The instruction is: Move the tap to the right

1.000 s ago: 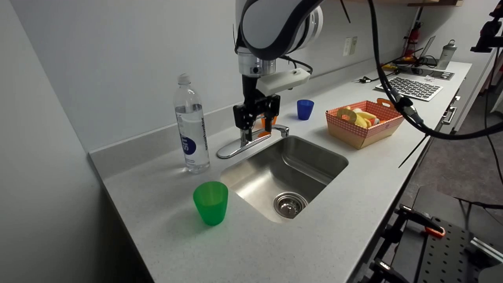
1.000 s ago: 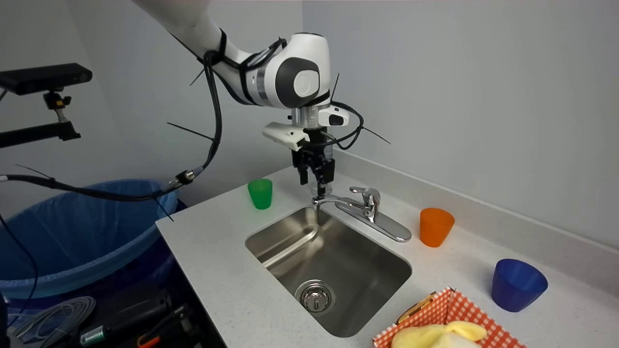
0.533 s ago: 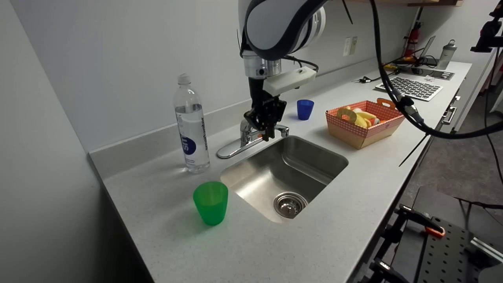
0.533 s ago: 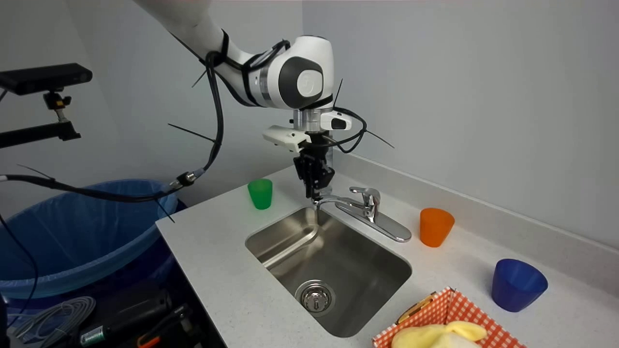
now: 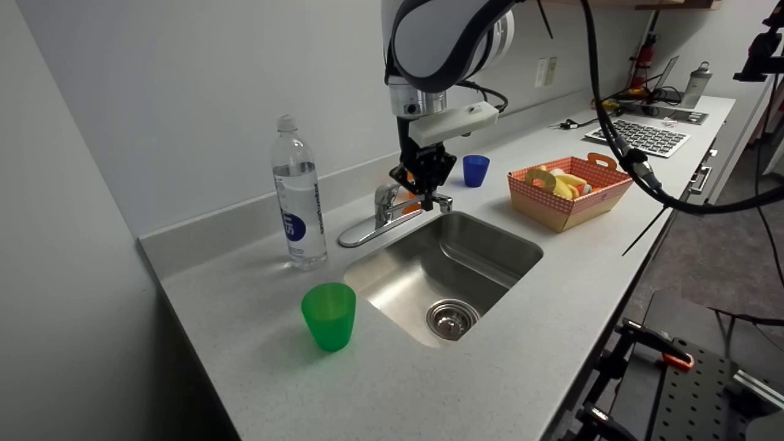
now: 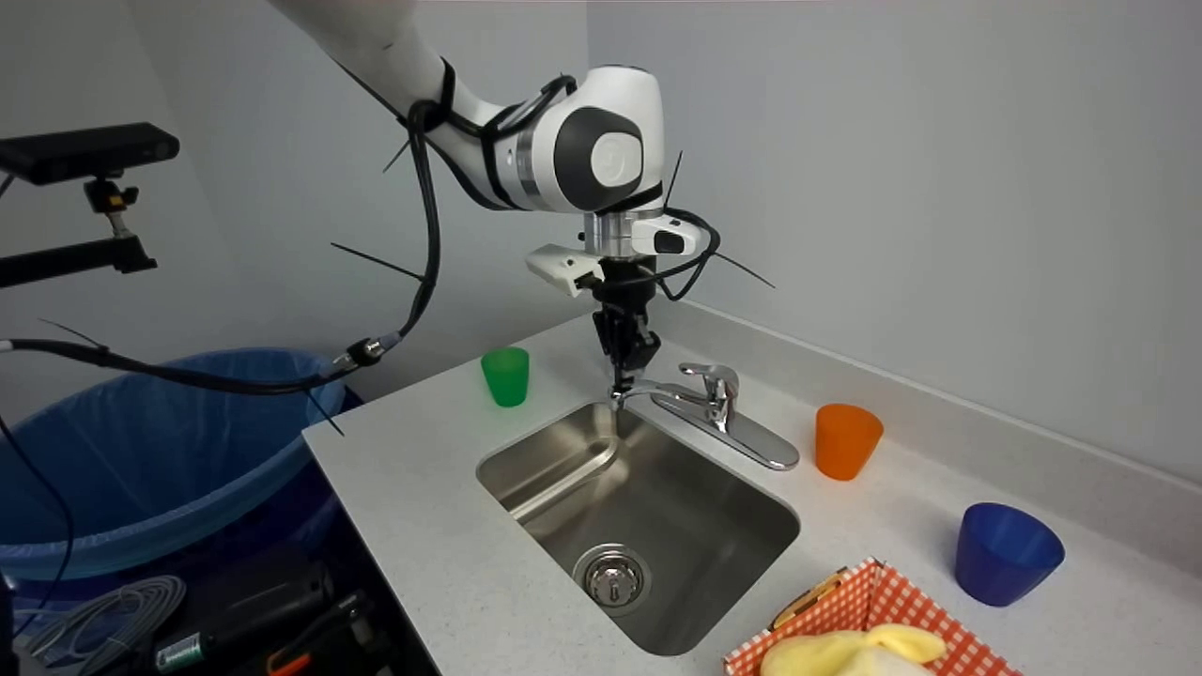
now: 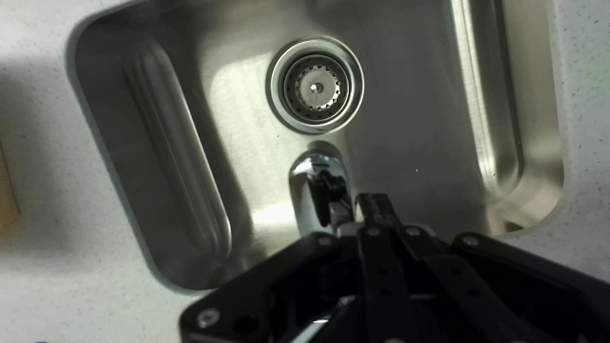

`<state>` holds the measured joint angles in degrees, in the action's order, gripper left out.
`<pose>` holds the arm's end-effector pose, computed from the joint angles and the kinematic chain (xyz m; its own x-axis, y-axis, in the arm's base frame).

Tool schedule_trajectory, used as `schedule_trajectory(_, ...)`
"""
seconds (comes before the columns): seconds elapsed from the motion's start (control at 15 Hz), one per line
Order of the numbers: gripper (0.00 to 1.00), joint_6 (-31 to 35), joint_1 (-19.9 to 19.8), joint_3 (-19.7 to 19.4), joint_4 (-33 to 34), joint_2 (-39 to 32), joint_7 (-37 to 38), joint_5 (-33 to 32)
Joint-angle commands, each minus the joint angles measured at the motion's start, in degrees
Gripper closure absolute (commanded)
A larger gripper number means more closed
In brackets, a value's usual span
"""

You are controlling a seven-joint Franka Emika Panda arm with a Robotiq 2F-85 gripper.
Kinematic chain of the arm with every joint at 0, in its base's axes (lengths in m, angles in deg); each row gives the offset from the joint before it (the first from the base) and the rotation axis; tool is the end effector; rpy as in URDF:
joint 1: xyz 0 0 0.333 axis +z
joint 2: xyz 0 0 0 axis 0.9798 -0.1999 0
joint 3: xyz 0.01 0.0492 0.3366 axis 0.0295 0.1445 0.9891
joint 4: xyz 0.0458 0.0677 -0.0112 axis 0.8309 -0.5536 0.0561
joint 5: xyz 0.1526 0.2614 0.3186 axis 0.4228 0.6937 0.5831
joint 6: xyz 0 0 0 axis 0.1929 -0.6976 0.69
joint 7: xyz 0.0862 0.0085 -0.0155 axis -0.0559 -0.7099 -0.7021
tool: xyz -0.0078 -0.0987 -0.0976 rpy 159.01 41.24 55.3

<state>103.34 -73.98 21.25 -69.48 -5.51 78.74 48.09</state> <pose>0.6234 0.0305 0.2850 0.9492 -0.3129 -0.0334 -0.3076 -0.9450 0.1110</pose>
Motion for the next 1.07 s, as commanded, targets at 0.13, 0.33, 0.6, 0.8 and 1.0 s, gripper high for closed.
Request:
schedule_trajectory(0.13, 1.00, -1.67, -0.59, -1.95, -2.54, 3.06, 1.68, -2.36)
schedule_trajectory(0.33, 1.00, -1.93, -1.28, -2.78, -3.42, 3.89, 0.09, -2.86)
schedule_trajectory(0.6, 1.00, -1.20, -2.43, -3.91, -4.61, 5.17, -1.52, -4.18)
schedule_trajectory(0.8, 1.00, -0.43, -3.46, -4.83, -5.10, 5.64, -1.97, -5.54)
schedule_trajectory(1.0, 1.00, 0.49, -4.69, -5.84, -5.21, 5.20, -2.19, -6.34)
